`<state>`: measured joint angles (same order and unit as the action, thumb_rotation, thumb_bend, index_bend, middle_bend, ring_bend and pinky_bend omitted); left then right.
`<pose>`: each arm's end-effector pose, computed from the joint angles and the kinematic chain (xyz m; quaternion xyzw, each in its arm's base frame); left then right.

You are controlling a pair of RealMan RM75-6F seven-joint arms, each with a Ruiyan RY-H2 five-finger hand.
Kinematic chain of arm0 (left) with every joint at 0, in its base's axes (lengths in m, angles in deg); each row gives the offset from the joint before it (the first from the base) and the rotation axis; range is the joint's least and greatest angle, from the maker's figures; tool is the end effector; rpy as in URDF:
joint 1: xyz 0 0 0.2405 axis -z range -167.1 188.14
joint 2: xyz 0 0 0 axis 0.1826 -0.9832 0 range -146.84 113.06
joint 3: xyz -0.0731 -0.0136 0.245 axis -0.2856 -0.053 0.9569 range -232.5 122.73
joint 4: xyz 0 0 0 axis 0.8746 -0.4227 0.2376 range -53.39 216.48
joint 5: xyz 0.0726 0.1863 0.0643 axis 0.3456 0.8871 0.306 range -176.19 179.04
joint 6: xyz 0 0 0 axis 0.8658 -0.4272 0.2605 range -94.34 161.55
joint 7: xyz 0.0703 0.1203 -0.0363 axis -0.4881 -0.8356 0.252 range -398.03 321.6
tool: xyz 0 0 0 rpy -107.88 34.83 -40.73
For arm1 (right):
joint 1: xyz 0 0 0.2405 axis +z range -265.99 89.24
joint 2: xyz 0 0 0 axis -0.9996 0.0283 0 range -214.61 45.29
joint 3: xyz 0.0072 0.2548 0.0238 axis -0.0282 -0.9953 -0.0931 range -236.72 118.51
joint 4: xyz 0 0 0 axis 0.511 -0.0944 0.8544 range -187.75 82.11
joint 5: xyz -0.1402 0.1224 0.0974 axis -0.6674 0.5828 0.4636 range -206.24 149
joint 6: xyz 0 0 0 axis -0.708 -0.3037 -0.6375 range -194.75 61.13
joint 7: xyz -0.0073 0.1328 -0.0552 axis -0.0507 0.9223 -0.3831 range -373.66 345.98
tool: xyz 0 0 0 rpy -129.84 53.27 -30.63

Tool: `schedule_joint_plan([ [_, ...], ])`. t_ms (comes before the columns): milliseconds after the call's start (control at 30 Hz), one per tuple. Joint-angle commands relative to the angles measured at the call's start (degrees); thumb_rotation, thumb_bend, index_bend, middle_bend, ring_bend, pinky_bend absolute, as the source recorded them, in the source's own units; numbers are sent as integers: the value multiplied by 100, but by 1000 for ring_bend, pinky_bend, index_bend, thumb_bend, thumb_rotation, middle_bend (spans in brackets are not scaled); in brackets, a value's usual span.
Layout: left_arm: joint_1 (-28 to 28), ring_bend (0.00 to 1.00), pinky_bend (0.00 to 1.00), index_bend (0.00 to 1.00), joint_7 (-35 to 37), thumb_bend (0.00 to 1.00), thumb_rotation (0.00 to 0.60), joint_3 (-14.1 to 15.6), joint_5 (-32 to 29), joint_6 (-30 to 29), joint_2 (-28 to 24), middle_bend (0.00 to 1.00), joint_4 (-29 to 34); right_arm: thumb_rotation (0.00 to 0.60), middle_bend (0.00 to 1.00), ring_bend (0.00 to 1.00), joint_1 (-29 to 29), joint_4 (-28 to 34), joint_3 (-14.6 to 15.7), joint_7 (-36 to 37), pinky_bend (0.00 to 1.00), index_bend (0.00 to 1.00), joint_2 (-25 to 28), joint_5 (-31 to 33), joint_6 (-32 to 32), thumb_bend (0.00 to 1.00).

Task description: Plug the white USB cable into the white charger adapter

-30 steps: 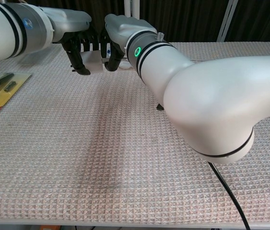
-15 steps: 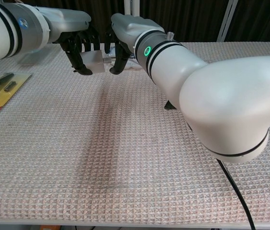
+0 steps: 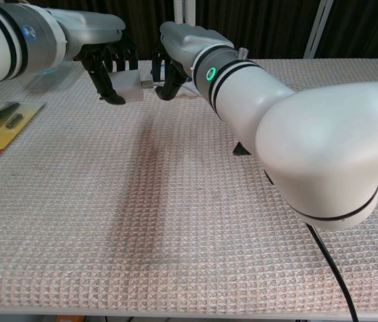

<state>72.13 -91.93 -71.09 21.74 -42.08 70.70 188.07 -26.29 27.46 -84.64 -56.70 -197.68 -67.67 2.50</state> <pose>-0.0452 0.3413 0.0055 -0.7228 -0.3893 -0.2802 0.4975 0.0180 -0.3501 -0.0824 0.6758 -0.4144 0.4251 0.4369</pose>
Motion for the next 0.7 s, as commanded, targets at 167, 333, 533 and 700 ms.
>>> schedule_joint_plan([
  [167,28,298,225,502,-28,264,600,2,-37,3,34,499,-50,600,518,254,14,-47,-27,-8,0,584,-50,-13,0,327],
  [333,53,298,225,502,-51,263,600,9,-37,-2,73,499,-73,600,518,254,38,-93,-56,-18,0,588,-93,-18,-13,327],
  [533,68,298,226,501,-48,263,600,3,-51,25,94,499,-103,600,518,254,49,-140,-65,-32,0,589,-139,-9,-33,327],
  [700,-2,298,225,501,58,263,600,42,46,23,56,497,-95,600,500,247,-44,-16,-8,-25,0,461,-27,-41,-40,288],
])
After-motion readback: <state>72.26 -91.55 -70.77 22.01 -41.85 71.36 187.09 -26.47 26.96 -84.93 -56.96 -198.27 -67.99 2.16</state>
